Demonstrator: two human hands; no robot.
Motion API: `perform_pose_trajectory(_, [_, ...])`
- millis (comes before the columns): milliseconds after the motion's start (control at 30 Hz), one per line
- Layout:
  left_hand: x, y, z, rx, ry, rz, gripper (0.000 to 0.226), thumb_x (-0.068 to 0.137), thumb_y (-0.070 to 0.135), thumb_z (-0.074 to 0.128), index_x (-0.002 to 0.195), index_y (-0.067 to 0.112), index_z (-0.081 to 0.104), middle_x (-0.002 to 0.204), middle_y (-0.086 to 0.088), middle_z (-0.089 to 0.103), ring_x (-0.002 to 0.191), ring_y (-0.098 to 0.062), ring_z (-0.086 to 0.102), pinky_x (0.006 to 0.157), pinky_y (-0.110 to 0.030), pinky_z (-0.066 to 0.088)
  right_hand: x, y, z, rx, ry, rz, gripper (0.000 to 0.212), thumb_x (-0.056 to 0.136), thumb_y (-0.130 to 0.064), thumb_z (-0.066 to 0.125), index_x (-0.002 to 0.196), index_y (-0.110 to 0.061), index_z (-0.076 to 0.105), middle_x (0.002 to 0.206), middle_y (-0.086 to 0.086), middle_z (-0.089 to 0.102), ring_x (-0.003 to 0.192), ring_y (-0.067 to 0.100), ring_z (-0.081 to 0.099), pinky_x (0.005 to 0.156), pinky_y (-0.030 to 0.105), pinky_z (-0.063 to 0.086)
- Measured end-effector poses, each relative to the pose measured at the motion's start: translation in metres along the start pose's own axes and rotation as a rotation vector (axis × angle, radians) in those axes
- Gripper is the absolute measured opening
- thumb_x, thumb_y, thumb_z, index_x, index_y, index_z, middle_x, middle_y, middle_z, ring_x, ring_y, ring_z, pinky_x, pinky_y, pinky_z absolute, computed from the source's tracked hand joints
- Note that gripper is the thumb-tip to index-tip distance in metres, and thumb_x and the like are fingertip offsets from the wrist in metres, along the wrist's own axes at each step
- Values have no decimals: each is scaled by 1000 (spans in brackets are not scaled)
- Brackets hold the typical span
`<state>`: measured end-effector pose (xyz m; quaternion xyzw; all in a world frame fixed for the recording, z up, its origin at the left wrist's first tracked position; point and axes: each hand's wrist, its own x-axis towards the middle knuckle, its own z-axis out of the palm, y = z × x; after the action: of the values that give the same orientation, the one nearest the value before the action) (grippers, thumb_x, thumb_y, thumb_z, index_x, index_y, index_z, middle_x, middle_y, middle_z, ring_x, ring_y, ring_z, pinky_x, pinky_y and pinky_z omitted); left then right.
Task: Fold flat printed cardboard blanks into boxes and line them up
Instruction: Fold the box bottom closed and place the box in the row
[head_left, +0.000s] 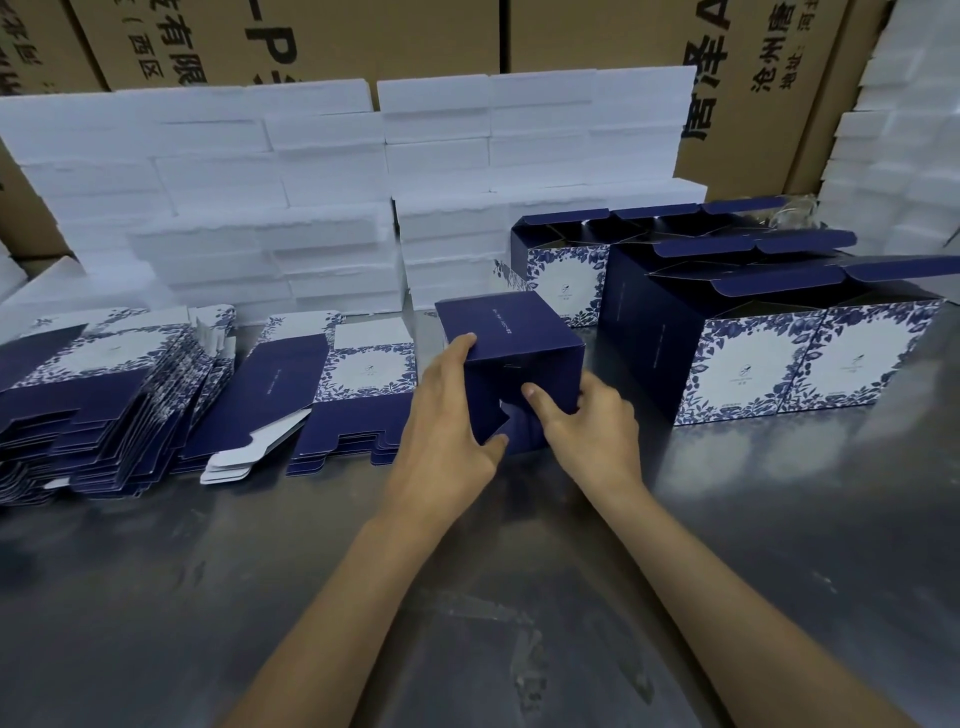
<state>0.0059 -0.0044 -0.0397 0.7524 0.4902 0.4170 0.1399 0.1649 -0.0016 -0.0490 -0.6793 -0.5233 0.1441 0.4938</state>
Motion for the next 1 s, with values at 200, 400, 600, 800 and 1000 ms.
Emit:
perform_pose_trajectory(200, [3,4,-3,-198,-15,-90,92,81,48,74,150,47,13,155,15,34,139,-5,39,106,-33,43,9,2,-6,197,-171,47,25,81,-49,78,98,-33,68,89,-20,75,93,5,70,87,33,57])
perform_pose_trajectory(400, [16,-1,-7,-534,98,-488,52,94,69,32,141,49,35,131,15,54,123,-12,53,107,-43,42,15,-9,-23,587,-253,148,33,85,-58,73,110,-37,69,108,-21,74,100,-10,68,96,25,50])
perform_pose_trajectory(600, [11,-1,-5,-676,-115,-573,94,69,91,52,147,43,34,148,13,48,135,-12,48,117,-44,33,12,-14,-31,576,-224,167,31,94,-60,59,96,-32,73,104,-17,75,99,1,68,90,25,50])
perform_pose_trajectory(800, [12,18,-21,-684,73,-391,134,46,72,88,150,57,4,154,20,36,136,1,43,117,-34,34,19,-13,-30,757,-197,289,23,94,-25,51,93,-23,74,90,-3,72,81,15,63,74,28,50])
perform_pose_trajectory(1000, [7,38,-30,-657,251,-218,73,84,59,60,148,46,28,115,19,56,90,19,57,67,0,43,23,-7,-36,640,-189,207,31,101,-32,58,129,-30,70,126,-5,72,116,12,67,107,40,51])
